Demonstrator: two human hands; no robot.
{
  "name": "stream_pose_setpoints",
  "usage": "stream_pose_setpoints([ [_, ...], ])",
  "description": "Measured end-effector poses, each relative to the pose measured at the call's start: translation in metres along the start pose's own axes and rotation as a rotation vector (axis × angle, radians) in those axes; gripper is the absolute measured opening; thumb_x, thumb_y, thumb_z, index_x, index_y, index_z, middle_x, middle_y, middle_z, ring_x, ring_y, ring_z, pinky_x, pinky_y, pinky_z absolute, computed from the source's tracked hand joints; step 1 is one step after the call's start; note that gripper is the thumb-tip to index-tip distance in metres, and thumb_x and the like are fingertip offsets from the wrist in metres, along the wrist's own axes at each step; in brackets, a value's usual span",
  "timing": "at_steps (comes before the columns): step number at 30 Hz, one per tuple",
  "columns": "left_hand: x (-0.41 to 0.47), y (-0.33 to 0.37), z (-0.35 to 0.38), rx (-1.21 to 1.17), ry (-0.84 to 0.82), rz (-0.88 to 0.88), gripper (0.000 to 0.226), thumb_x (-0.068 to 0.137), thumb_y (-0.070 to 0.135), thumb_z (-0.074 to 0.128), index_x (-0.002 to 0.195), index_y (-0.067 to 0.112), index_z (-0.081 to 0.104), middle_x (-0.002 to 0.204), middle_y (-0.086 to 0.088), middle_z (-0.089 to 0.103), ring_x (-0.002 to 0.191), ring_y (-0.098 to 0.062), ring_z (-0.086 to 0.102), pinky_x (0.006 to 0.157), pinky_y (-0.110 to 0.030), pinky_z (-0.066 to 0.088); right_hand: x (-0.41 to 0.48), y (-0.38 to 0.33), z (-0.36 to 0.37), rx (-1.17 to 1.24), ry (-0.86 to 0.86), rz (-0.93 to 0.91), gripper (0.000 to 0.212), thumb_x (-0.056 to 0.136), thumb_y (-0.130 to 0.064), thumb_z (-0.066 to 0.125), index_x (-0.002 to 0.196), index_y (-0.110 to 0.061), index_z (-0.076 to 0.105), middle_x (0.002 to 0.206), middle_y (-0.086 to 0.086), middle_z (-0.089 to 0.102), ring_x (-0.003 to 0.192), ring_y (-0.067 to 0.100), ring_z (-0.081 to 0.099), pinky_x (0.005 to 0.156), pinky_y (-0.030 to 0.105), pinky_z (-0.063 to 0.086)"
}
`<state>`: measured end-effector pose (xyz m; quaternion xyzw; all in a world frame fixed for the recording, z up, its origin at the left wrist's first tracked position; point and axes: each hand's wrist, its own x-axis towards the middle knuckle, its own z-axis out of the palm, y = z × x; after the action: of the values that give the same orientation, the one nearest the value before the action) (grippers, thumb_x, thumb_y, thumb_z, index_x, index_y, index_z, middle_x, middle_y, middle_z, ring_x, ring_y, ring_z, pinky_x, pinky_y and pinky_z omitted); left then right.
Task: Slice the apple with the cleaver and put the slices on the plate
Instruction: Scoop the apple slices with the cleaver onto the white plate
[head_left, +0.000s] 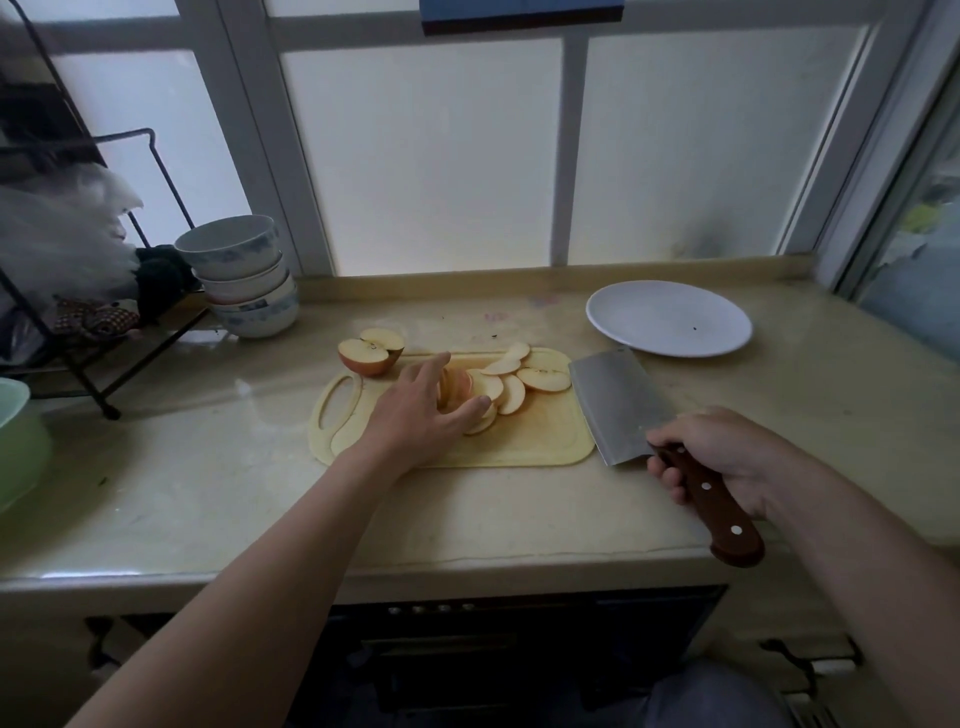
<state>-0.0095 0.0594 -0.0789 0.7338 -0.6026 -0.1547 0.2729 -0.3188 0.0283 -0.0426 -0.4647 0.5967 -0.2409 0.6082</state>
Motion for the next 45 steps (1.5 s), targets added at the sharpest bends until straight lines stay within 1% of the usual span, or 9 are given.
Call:
stream_pose_setpoints([
  [6, 0.0, 0.002, 0.001, 0.005, 0.008, -0.008, 0.089, 0.082, 0.073, 0.058, 0.155, 0.033, 0.027, 0.159, -0.006, 0.032, 0.139, -0.029, 0.043, 0.109, -0.052, 0.043, 0.003, -0.005, 0.004, -0.057, -0.051, 0.012, 0.011, 0.101, -0.001, 0.054, 0.09, -0.003, 0.054, 0.06, 0.014, 0.058, 0.039, 0.017, 0.048, 0.039, 0.024, 0.046],
  [12, 0.003, 0.004, -0.002, -0.069, -0.012, -0.035, 0.089, 0.085, 0.07, 0.059, 0.157, 0.033, 0.024, 0.163, -0.007, 0.026, 0.144, -0.031, 0.036, 0.113, -0.054, 0.039, 0.011, -0.009, -0.002, -0.104, -0.034, -0.056, 0.011, 0.1, -0.002, 0.053, 0.091, -0.006, 0.054, 0.059, 0.013, 0.058, 0.039, 0.016, 0.046, 0.038, 0.025, 0.044],
  [17, 0.009, 0.005, -0.005, -0.102, -0.021, -0.044, 0.09, 0.084, 0.069, 0.06, 0.157, 0.032, 0.024, 0.163, -0.008, 0.023, 0.146, -0.03, 0.032, 0.116, -0.052, 0.036, 0.014, -0.008, -0.004, -0.126, -0.047, -0.067, 0.009, 0.101, -0.003, 0.055, 0.092, -0.006, 0.054, 0.06, 0.012, 0.057, 0.04, 0.015, 0.046, 0.039, 0.024, 0.043],
  [20, 0.013, 0.009, -0.004, -0.155, -0.014, -0.035, 0.087, 0.086, 0.065, 0.062, 0.157, 0.029, 0.026, 0.163, -0.008, 0.026, 0.147, -0.027, 0.029, 0.117, -0.048, 0.033, 0.014, -0.009, -0.006, -0.131, -0.055, -0.068, 0.011, 0.101, -0.004, 0.054, 0.091, -0.007, 0.054, 0.059, 0.012, 0.057, 0.04, 0.015, 0.045, 0.038, 0.024, 0.043],
  [25, 0.017, 0.008, -0.002, -0.192, 0.064, -0.012, 0.077, 0.089, 0.061, 0.062, 0.154, 0.029, 0.035, 0.158, -0.005, 0.035, 0.144, -0.023, 0.034, 0.113, -0.042, 0.035, 0.016, -0.007, -0.01, -0.122, -0.066, -0.061, 0.008, 0.102, -0.005, 0.054, 0.094, -0.007, 0.053, 0.058, 0.011, 0.057, 0.039, 0.015, 0.045, 0.039, 0.023, 0.042],
  [30, 0.014, 0.005, 0.0, -0.168, 0.047, 0.0, 0.071, 0.091, 0.057, 0.06, 0.153, 0.031, 0.037, 0.156, -0.005, 0.036, 0.141, -0.023, 0.038, 0.113, -0.046, 0.04, 0.014, -0.005, -0.008, -0.149, -0.065, -0.073, 0.014, 0.102, -0.005, 0.054, 0.089, -0.007, 0.052, 0.058, 0.011, 0.056, 0.039, 0.015, 0.044, 0.038, 0.023, 0.041],
  [35, 0.013, 0.008, 0.001, -0.138, 0.048, -0.012, 0.069, 0.092, 0.057, 0.058, 0.152, 0.029, 0.038, 0.156, -0.007, 0.036, 0.139, -0.024, 0.041, 0.112, -0.044, 0.041, 0.014, -0.006, -0.005, -0.167, -0.086, -0.05, 0.013, 0.103, -0.006, 0.054, 0.091, -0.008, 0.052, 0.059, 0.012, 0.056, 0.04, 0.016, 0.044, 0.038, 0.024, 0.041],
  [40, 0.012, 0.01, 0.0, -0.149, 0.042, -0.022, 0.067, 0.093, 0.059, 0.057, 0.151, 0.033, 0.039, 0.156, -0.007, 0.035, 0.138, -0.024, 0.042, 0.111, -0.043, 0.042, 0.017, -0.013, 0.006, -0.206, -0.143, -0.005, 0.013, 0.104, -0.008, 0.053, 0.091, -0.008, 0.051, 0.061, 0.012, 0.056, 0.041, 0.016, 0.046, 0.039, 0.024, 0.042],
  [45, 0.011, 0.011, 0.0, -0.14, 0.031, 0.007, 0.063, 0.091, 0.062, 0.057, 0.148, 0.04, 0.041, 0.154, -0.008, 0.036, 0.137, -0.026, 0.042, 0.109, -0.042, 0.042, 0.013, -0.018, 0.026, -0.295, -0.246, -0.023, 0.009, 0.103, -0.008, 0.052, 0.094, -0.008, 0.051, 0.062, 0.012, 0.058, 0.043, 0.017, 0.047, 0.041, 0.025, 0.043],
])
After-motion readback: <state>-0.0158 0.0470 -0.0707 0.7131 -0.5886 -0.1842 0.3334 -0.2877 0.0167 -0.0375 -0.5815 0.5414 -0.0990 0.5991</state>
